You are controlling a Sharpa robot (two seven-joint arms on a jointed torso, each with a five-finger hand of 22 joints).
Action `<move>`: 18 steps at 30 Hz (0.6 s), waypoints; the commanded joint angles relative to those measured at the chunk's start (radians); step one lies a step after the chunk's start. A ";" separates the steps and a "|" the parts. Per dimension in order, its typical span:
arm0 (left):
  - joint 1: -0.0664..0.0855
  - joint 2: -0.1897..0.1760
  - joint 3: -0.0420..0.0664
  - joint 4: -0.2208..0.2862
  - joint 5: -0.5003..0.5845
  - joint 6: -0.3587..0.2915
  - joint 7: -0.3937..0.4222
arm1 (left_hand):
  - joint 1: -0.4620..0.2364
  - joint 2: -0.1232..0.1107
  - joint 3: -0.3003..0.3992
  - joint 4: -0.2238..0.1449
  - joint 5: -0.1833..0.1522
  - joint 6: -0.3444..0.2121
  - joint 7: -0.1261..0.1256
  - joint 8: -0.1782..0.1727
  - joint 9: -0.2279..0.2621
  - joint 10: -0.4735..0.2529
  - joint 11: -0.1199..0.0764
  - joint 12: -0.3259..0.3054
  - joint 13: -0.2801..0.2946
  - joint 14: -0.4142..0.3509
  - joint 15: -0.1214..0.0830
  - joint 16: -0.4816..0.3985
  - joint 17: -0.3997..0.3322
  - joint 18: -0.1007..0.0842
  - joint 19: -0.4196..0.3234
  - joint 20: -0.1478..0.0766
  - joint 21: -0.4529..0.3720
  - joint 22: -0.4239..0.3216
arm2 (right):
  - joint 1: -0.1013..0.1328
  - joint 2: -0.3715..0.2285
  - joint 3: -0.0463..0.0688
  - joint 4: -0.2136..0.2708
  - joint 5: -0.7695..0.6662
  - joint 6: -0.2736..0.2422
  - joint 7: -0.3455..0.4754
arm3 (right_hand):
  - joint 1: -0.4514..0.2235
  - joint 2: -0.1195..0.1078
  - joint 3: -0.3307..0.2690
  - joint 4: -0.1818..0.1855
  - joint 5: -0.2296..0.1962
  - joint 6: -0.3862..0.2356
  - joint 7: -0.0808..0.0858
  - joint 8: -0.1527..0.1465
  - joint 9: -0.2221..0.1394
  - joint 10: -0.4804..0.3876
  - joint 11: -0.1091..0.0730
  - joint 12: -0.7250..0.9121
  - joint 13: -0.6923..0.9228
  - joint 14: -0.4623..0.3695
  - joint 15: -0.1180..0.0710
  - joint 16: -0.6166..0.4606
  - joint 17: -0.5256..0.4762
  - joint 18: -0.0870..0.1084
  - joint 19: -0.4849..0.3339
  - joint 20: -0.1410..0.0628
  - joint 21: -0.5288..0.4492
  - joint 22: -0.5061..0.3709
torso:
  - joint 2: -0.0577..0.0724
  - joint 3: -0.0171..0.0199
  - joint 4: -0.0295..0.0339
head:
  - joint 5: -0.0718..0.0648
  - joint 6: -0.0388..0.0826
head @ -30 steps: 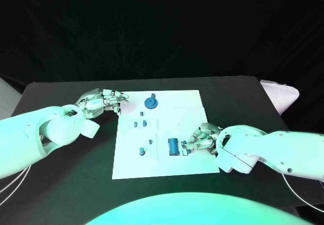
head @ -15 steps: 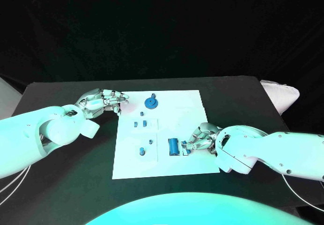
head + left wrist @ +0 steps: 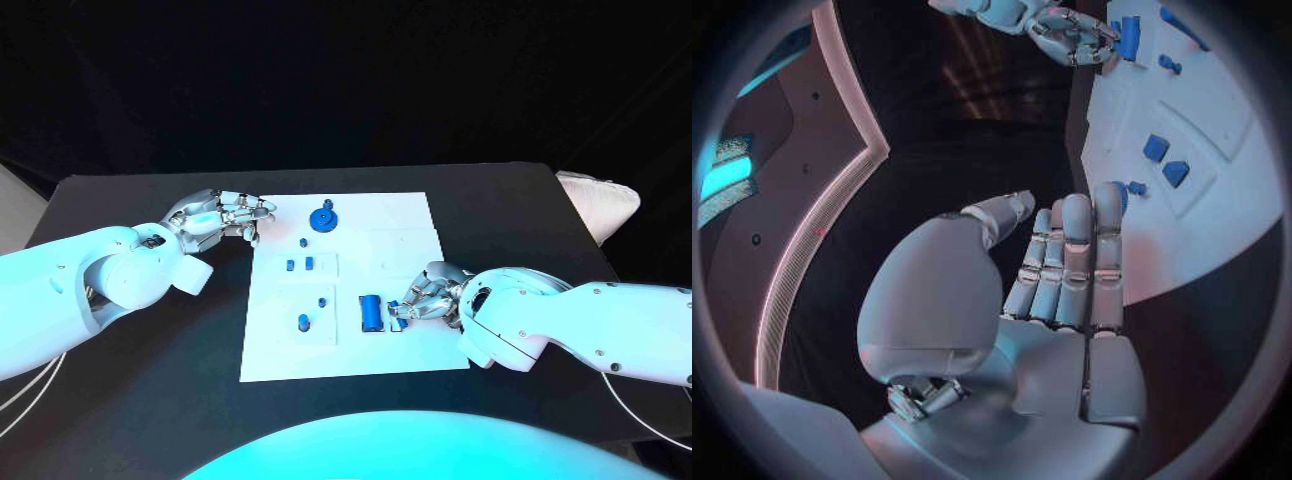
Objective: Assemble the parts on the task board
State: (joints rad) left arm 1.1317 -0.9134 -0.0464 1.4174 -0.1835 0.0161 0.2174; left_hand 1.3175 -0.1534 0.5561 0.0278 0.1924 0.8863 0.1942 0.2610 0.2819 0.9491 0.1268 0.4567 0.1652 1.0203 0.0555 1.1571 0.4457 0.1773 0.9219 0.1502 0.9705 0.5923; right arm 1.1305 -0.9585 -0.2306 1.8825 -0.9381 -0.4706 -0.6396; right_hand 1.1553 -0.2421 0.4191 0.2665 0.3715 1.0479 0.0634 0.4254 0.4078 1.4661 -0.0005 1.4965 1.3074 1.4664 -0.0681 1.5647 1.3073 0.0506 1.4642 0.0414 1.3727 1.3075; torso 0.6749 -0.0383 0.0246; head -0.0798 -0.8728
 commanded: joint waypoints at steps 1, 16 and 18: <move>0.000 0.001 0.001 0.003 -0.001 0.017 0.003 | 0.007 -0.005 -0.001 0.006 0.004 -0.005 -0.004 0.005 -0.002 -0.002 -0.002 0.003 -0.001 -0.007 -0.002 -0.002 -0.001 0.007 0.009 0.000 -0.004 -0.001 | -0.001 0.003 0.000 0.001 -0.012 0.017 0.006 | -0.014 0.000 -0.008 0.003 -0.003 0.009 0.001 -0.001 -0.001 0.073 -0.009 0.008 0.224 0.104 -0.003 0.006 0.263 -0.017 0.064 -0.005 0.007 0.219 | 0.000 0.0000 0.0002 | 0.001 0.000; 0.000 0.000 0.001 0.003 -0.002 0.017 0.001 | 0.007 -0.005 -0.001 0.006 0.004 -0.005 -0.004 0.005 -0.002 -0.002 -0.002 0.003 -0.001 -0.007 -0.002 -0.002 -0.001 0.007 0.009 0.000 -0.004 -0.001 | -0.001 0.008 0.000 0.000 -0.012 0.025 0.008 | -0.060 -0.004 -0.065 0.023 0.023 0.013 0.001 -0.003 -0.008 0.074 -0.008 0.008 0.225 0.104 -0.003 0.006 0.263 -0.017 0.064 -0.006 0.007 0.219 | 0.000 0.0005 -0.0002 | 0.002 0.000; 0.000 0.000 0.001 0.003 -0.002 0.017 0.001 | 0.007 -0.005 -0.001 0.006 0.004 -0.005 -0.004 0.005 -0.002 -0.002 -0.002 0.003 -0.001 -0.007 -0.002 -0.002 -0.001 0.007 0.009 0.000 -0.004 -0.001 | -0.001 0.008 0.000 -0.001 -0.013 0.025 0.008 | -0.060 -0.004 -0.065 0.023 0.023 0.013 0.001 -0.003 -0.008 0.074 -0.008 0.008 0.225 0.104 -0.003 0.006 0.263 -0.017 0.064 -0.006 0.007 0.219 | 0.000 0.0006 -0.0003 | 0.002 0.000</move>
State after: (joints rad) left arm 1.1317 -0.9140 -0.0464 1.4174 -0.1841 0.0170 0.2148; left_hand 1.3175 -0.1534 0.5560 0.0278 0.1924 0.8863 0.1941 0.2610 0.2818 0.9491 0.1268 0.4563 0.1650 1.0203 0.0555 1.1571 0.4458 0.1773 0.9220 0.1502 0.9707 0.5925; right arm 1.1307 -0.9538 -0.2304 1.8782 -0.9412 -0.4671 -0.6421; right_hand 1.1054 -0.2448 0.3572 0.2896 0.3913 1.0546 0.0638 0.4255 0.4012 1.4661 -0.0005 1.5015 1.3073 1.4664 -0.0681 1.5647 1.3073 0.0519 1.4642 0.0414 1.3763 1.3074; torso 0.6748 -0.0376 0.0244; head -0.0778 -0.8728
